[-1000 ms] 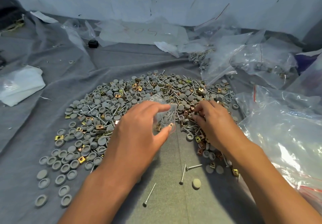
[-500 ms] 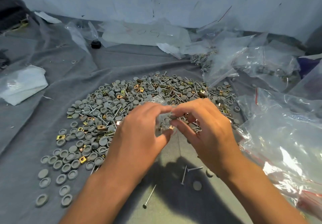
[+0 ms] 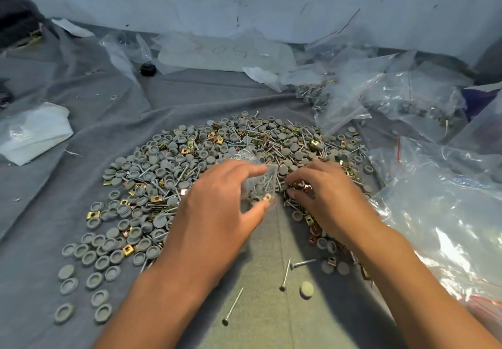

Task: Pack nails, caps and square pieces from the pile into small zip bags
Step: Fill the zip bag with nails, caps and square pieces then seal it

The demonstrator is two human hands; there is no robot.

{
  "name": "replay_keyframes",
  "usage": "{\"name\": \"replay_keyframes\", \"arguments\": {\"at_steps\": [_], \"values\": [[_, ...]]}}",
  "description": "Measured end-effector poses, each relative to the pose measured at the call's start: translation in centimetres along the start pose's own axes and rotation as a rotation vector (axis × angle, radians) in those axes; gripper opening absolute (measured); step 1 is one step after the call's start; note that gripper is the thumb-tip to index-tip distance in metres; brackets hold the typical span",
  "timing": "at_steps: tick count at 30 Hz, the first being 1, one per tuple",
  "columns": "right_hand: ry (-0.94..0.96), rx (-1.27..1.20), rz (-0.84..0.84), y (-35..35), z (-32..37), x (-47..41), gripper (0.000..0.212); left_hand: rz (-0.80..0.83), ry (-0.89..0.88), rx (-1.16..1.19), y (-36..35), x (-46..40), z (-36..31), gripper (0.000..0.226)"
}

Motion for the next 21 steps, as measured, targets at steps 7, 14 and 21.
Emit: {"name": "replay_keyframes", "arguments": {"at_steps": [7, 14, 21], "values": [[-0.018, 0.095, 0.051, -0.9, 0.7, 0.0, 0.028, 0.005, 0.005, 0.001, 0.2, 0.0, -0.3, 0.052], [0.047, 0.047, 0.066, -0.7, 0.7, 0.3, 0.012, -0.346, -0.054, 0.049, 4.3, 0.1, -0.8, 0.047], [0.067, -0.348, -0.170, 2.1, 1.4, 0.4, 0.009, -0.257, -0.036, -0.052, 3.9, 0.2, -0.1, 0.049]]}}
Point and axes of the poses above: each hand's wrist, its own x-axis away from the middle knuckle, its own y-axis out of the back of the hand, z = x × y, the point moved 4 cm from there along -x, towards the middle knuckle, and after that the axes turned 9 degrees about -y, right-handed, at the moved point
